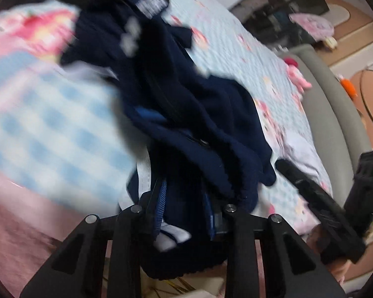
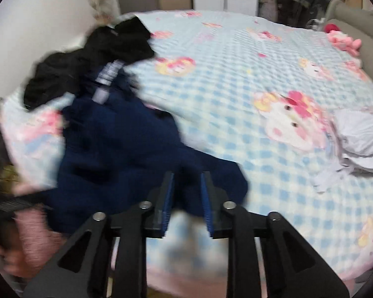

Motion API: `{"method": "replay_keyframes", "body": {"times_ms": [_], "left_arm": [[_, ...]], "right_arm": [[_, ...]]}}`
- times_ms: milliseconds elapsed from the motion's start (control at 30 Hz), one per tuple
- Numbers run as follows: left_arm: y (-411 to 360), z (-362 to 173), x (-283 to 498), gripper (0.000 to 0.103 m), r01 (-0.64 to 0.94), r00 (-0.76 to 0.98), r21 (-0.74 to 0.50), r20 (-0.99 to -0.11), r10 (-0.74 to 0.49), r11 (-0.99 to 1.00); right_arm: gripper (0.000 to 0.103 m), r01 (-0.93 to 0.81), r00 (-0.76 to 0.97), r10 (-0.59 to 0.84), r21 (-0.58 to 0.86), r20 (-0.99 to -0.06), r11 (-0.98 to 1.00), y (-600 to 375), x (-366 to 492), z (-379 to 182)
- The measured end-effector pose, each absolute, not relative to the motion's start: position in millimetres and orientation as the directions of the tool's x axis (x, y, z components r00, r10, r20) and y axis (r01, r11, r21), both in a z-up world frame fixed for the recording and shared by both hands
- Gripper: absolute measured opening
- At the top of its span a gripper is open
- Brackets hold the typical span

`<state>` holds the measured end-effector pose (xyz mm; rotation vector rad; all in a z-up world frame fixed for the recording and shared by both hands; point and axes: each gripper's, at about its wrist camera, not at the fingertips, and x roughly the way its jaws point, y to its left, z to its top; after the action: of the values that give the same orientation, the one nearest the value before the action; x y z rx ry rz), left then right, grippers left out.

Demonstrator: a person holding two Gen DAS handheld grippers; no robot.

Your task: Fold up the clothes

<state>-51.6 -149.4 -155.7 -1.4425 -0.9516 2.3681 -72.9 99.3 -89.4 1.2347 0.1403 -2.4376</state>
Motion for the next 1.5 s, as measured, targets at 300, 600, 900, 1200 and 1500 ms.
{"method": "replay_keyframes", "body": {"times_ms": [300,600,900,1200,1500], "left_arm": [[-114.7,-169.1,-34.2,0.029,0.061,-0.398,-0.663,-0.702,0.591,-0.746],[-179.6,-148.5,1.7,0.031,0.145,-0.51,-0.573,-0.742,0.435,-0.807],[-194.7,-127.6,-30.1,0.031,0.191,-0.571,-0.336,-0.803,0.174,-0.922],[-168.2,-93.4,-43.7,0.009,0.089,-0.618,-0.355,-0.753,0.228,-0.931],[-140.2,-32.6,-39.0,0.009,-0.043,-0.736,-0.478,-0.579,0.351,-0.878]], "right_arm": [[0.056,0.541,-0.354,-0.428,0.192,-0.832,-0.819,69.9,-58.3,-102.9],[0.057,0.581,-0.283,-0.456,0.227,-0.844,-0.782,82.4,-37.4,-102.2],[0.061,0.616,-0.226,-0.329,0.127,-0.917,-0.777,52.9,-21.5,-152.3],[0.024,0.469,-0.47,-0.185,-0.067,-0.863,-0.881,78.5,-47.7,-128.3],[0.034,0.257,-0.755,0.006,-0.304,-0.655,-0.917,127.2,-67.3,-35.0]]}}
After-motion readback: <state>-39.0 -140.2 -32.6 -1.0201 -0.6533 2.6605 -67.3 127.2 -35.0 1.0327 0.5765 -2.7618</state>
